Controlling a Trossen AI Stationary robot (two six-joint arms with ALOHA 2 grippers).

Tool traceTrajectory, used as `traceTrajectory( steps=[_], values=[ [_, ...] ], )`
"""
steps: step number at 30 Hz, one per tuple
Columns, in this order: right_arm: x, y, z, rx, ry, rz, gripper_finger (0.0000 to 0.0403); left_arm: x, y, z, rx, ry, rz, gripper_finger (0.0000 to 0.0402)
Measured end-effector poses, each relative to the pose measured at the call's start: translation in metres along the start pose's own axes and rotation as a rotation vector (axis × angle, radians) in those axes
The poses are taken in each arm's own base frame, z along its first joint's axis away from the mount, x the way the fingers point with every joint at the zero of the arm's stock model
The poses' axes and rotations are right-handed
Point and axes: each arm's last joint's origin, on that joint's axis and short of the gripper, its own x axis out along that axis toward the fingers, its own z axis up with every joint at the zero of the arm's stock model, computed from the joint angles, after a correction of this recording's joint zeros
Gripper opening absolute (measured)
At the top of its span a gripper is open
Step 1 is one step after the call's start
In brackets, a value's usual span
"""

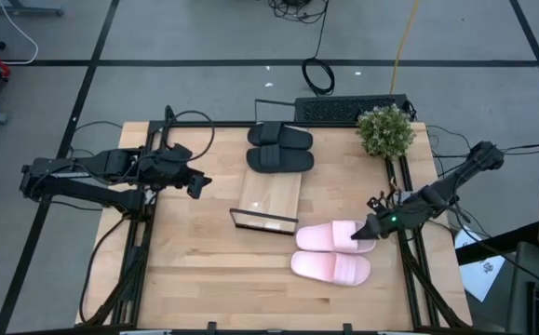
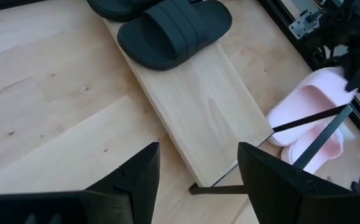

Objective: Pick and place slides into the shelf
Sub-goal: Put the top pink slides on the shelf

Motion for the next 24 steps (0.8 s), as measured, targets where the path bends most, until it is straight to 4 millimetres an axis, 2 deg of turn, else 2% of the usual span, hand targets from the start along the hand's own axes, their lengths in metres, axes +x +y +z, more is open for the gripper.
traceTrajectory(
  steps=[8, 14, 20, 24],
  values=[
    [-0.029, 0.047, -0.003, -0.032, 0.016, 0.139, 0.0001, 0.0, 0.0, 0.0, 0.0, 0.008, -0.006, 0.0209],
    [-0.056, 0.082, 0.0, -0.116, -0.1, 0.234, 0.0, 0.0, 0.0, 0.0, 0.0, 0.007, -0.007, 0.0209],
    [-0.074, 0.109, 0.002, -0.221, -0.244, 0.313, 0.0, 0.0, -0.001, 0.0, -0.008, 0.017, -0.017, 0.0209],
    [-0.076, 0.118, 0.002, -0.274, -0.294, 0.329, 0.0, 0.0, -0.002, -0.001, -0.02, 0.051, -0.045, 0.0209]
  ],
)
